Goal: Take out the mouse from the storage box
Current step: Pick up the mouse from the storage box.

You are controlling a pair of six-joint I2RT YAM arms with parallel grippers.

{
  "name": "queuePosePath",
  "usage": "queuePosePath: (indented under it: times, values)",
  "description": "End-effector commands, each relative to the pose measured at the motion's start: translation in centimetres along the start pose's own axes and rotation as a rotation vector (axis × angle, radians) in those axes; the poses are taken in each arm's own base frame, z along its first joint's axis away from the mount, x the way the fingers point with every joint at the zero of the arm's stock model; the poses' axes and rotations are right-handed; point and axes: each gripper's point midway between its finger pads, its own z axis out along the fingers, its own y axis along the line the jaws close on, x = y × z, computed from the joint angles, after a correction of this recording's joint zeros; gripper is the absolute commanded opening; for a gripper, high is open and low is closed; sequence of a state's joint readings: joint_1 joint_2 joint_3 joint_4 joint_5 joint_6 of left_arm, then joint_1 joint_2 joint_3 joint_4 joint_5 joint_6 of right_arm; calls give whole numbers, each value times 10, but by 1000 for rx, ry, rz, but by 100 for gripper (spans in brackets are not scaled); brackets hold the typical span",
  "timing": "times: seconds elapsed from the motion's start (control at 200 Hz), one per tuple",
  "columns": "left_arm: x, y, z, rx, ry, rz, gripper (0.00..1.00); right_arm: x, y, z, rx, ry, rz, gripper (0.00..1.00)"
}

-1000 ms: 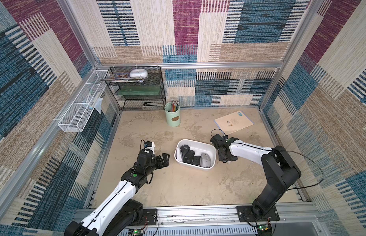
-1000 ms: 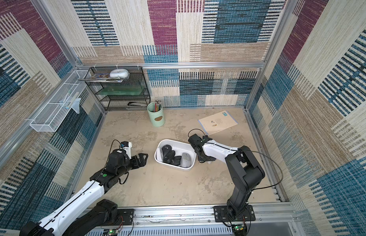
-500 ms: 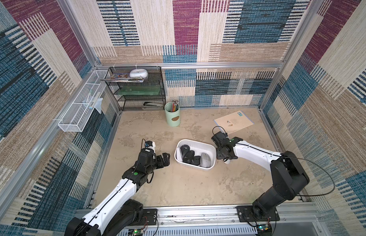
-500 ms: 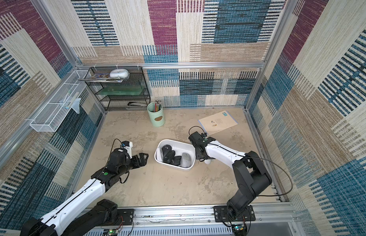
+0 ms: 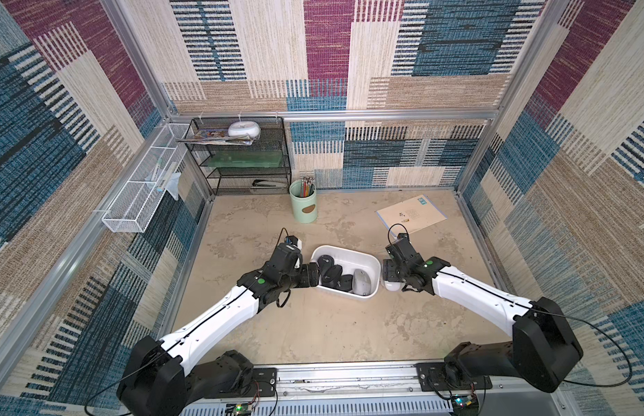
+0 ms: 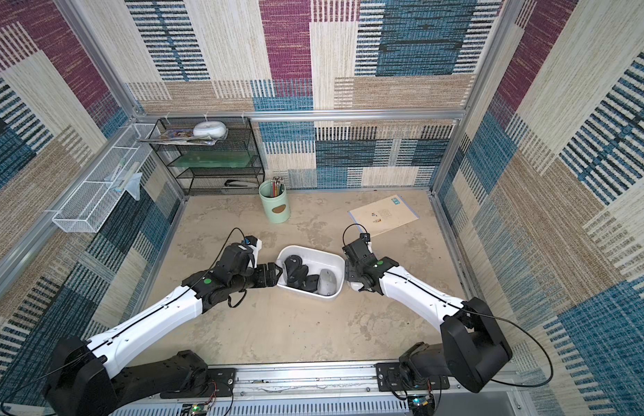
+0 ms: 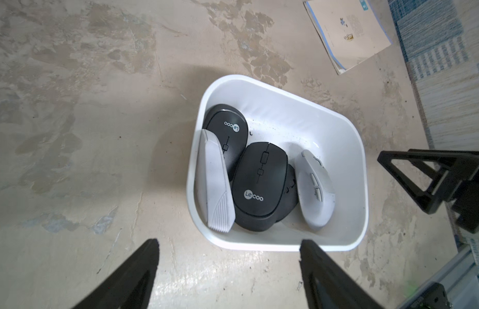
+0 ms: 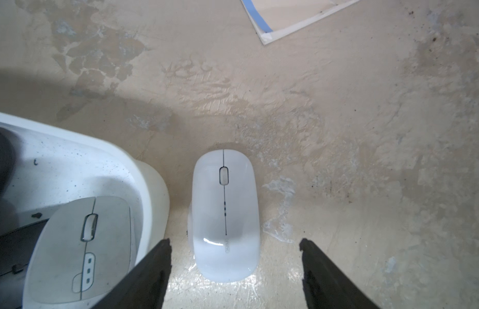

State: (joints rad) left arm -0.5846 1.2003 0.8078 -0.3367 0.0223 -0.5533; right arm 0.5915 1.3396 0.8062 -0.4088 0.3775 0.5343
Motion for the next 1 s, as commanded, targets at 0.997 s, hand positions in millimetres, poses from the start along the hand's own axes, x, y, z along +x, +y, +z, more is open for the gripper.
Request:
queuePosePath:
  times: [0.997]
  values:
    - [26,14,79,-298,234,106,54,10,11,6,-122,-74,15,79]
